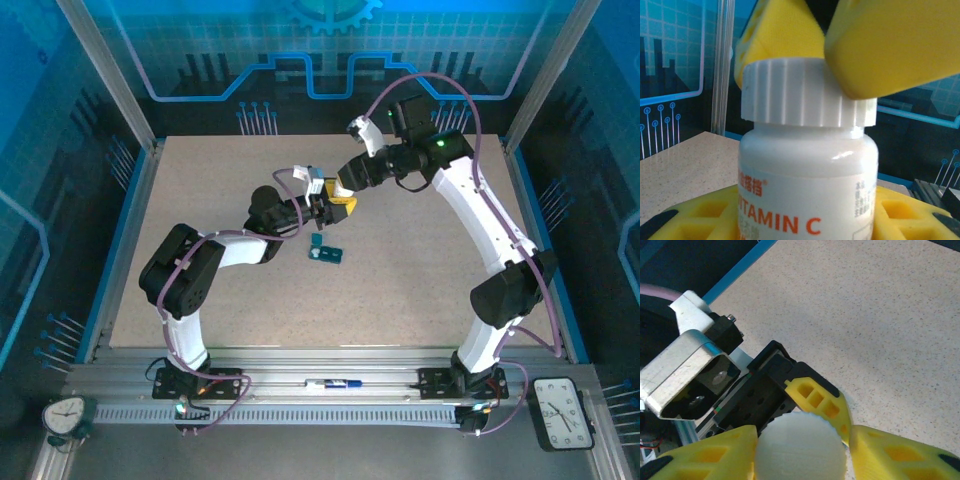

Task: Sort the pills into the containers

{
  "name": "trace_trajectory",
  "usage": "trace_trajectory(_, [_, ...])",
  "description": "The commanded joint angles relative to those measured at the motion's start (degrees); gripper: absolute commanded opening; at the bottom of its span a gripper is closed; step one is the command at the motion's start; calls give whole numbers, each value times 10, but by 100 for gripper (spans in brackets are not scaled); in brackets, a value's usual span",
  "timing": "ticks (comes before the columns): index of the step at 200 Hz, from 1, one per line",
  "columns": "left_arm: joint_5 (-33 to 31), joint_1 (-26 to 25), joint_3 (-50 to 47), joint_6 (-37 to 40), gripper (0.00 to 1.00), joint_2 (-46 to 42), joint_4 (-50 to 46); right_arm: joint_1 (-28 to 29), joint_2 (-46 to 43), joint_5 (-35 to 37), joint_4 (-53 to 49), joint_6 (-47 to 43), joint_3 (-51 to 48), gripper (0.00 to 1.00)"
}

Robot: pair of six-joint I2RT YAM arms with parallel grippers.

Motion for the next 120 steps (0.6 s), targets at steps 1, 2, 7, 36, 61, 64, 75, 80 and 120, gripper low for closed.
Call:
trace_trajectory(1, [13, -1, 10, -7, 0, -16, 30, 5, 4, 9, -10, -3, -14, 48])
trace_trajectory(2, [13, -2, 10, -7, 0, -16, 30, 5, 3, 9, -10, -3, -15, 48])
trace_trajectory(7, [13, -2, 10, -7, 0, -17, 30, 6, 3, 11, -7, -1, -17, 47])
trace_trajectory(36, [11, -2, 12, -6, 0, -17, 30, 11, -11, 36, 13, 29, -47, 43])
trace_trajectory(61, [9, -2, 15, -6, 0, -17, 29, 24, -38, 86, 59, 102, -107, 36])
trace_trajectory(64, [9, -2, 15, -6, 0, -17, 30, 27, -42, 93, 65, 114, -117, 35])
trace_trajectory(75, [9, -2, 16, -6, 0, -16, 30, 36, -54, 120, 89, 154, -148, 35])
trace_trajectory(80, [8, -2, 16, -7, 0, -16, 30, 41, -60, 137, 98, 175, -162, 35])
trace_trajectory(120, [8, -2, 16, -5, 0, -16, 29, 88, -93, 221, 166, 285, -245, 37])
